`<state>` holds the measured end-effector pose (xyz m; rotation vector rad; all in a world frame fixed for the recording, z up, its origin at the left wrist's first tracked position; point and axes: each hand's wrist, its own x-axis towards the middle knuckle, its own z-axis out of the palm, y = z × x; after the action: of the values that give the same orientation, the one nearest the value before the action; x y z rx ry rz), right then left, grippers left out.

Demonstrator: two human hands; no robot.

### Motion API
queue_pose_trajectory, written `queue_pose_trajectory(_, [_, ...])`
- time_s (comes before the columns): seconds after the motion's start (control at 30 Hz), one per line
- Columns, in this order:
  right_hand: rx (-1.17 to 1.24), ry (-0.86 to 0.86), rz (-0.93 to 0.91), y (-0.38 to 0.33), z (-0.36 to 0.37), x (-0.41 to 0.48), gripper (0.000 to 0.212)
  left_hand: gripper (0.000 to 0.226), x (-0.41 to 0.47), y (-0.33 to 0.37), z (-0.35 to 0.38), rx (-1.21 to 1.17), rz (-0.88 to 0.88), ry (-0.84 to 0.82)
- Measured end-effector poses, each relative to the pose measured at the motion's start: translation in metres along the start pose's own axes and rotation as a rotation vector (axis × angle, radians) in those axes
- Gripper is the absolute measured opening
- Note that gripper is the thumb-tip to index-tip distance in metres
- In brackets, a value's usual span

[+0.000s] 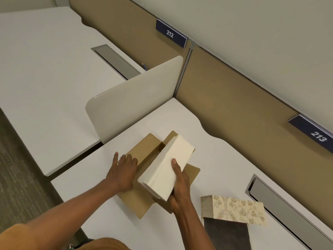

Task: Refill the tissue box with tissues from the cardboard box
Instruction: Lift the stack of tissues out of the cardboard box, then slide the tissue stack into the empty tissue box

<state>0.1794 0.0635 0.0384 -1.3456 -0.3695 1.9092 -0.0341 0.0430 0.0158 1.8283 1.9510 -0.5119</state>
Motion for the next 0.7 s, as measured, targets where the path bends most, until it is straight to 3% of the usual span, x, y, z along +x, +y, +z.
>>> queue_pose_trajectory(0.1, [0.018,0.007,-0.054,-0.008,-0.02,-0.023,0.091,0.063,-0.014,0.02,-0.021,-0.2,0.016,0.086])
queue_pose_trajectory(0.17, [0.028,0.015,-0.102,-0.011,-0.034,-0.035,0.101,0.041,-0.032,0.038,-0.042,-0.587,0.021,0.159])
queue_pose_trajectory(0.23, [0.073,0.016,-0.137,-0.013,-0.047,-0.046,0.099,0.062,-0.057,0.061,-0.065,-1.023,0.04,-0.012])
queue_pose_trajectory(0.3, [0.151,0.004,-0.148,-0.013,-0.056,-0.058,0.087,0.094,-0.079,0.085,-0.08,-1.172,0.155,-0.18])
queue_pose_trajectory(0.37, [0.228,-0.021,-0.157,-0.011,-0.063,-0.071,0.082,0.115,-0.097,0.107,-0.081,-1.072,0.329,-0.243])
queue_pose_trajectory(0.47, [0.265,0.029,-0.209,-0.009,-0.074,-0.085,0.092,0.11,-0.111,0.128,-0.07,-0.82,0.477,-0.138])
queue_pose_trajectory(0.6, [0.329,-0.021,-0.33,-0.01,-0.095,-0.102,0.045,0.105,-0.126,0.139,-0.067,-0.737,0.533,-0.13])
queue_pose_trajectory(0.7, [0.399,-0.005,-0.348,-0.008,-0.104,-0.111,0.056,0.107,-0.134,0.143,-0.064,-0.639,0.556,-0.159])
